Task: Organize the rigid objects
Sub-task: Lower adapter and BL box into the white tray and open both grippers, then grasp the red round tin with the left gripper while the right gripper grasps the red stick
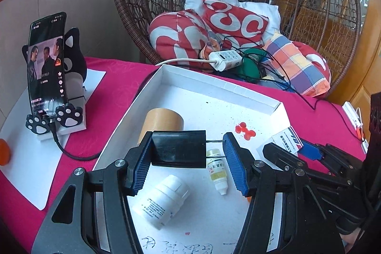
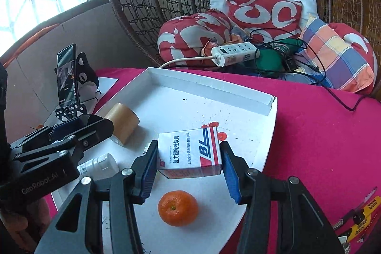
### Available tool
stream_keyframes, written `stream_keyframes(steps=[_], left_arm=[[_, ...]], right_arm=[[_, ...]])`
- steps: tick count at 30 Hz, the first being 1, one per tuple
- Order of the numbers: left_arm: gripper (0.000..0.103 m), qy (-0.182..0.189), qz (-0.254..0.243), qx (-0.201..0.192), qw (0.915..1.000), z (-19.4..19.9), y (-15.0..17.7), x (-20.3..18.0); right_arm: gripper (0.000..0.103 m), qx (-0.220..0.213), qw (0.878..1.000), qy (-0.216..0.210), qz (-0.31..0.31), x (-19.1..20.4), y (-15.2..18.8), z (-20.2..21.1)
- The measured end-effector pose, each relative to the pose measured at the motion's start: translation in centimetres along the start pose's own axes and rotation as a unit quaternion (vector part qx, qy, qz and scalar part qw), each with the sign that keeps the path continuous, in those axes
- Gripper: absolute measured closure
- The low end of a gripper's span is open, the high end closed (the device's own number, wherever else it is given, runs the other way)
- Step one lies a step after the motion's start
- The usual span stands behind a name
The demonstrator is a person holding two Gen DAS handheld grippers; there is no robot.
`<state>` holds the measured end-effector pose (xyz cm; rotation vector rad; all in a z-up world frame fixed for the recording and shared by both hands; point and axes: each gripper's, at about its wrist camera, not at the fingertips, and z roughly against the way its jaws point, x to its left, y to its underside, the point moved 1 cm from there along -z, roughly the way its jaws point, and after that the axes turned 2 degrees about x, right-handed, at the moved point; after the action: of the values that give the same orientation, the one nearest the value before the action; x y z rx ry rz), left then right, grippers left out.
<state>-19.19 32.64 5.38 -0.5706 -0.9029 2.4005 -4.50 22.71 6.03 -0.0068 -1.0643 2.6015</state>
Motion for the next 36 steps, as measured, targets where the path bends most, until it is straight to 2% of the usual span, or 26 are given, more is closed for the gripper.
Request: stream_keyframes(steps=[2,4,5,6,8,9,13,26,32,36], left_arm=[[0.044,0.007,0.005,0.005,0.9999,-0.1,0.0,0.2],[0.039,0.01,0.004,0.003,0.9999,0.2,0.0,0.1],[0.023,0.01,0.004,-0.003,0.9999,0.5,-0.1,0.1],[0.016,0.007,0.005,-0.014,0.9999,0.8,0.0,0.0],[0.002,-0.007,0.01,-0.039,0.9992,1.7,0.0,0.0],[0.0,-0.016,0.014,-0.05,0.9985,2.1,0.0,0.1],[0.0,-0.021,0.024,-0.074,0.9967,3.3,0.2,0.3],[0.0,-0.019,0.023,-0.079,0.9964,5.4,1.3,-1.3],[0.0,0.024,0.016,-0.054,0.9981,6.3,1.6,-2.6],[0.0,0.02,-0.011,-0.07,0.9973,7.6,1.6,-4.1]], right_arm=[[0.049,0.002,1.0,0.001,-0.005,-0.2,0.2,0.1],[0.02,-0.001,1.0,0.016,0.0,-0.2,0.2,0.3],[0.008,-0.01,1.0,0.025,0.006,-0.1,0.3,0.7],[0.001,-0.017,0.999,0.03,0.01,0.0,0.4,1.1],[0.0,-0.031,0.999,0.034,0.018,0.2,0.6,2.2],[0.0,-0.036,0.998,0.036,0.02,0.3,0.6,2.6],[0.0,-0.057,0.997,0.04,0.023,0.5,1.1,4.6],[0.0,-0.077,0.997,0.031,0.005,0.0,2.7,8.4],[0.0,-0.107,0.993,0.04,0.001,-0.6,3.2,11.1],[0.0,-0.146,0.988,0.054,-0.005,-1.5,3.4,13.8]])
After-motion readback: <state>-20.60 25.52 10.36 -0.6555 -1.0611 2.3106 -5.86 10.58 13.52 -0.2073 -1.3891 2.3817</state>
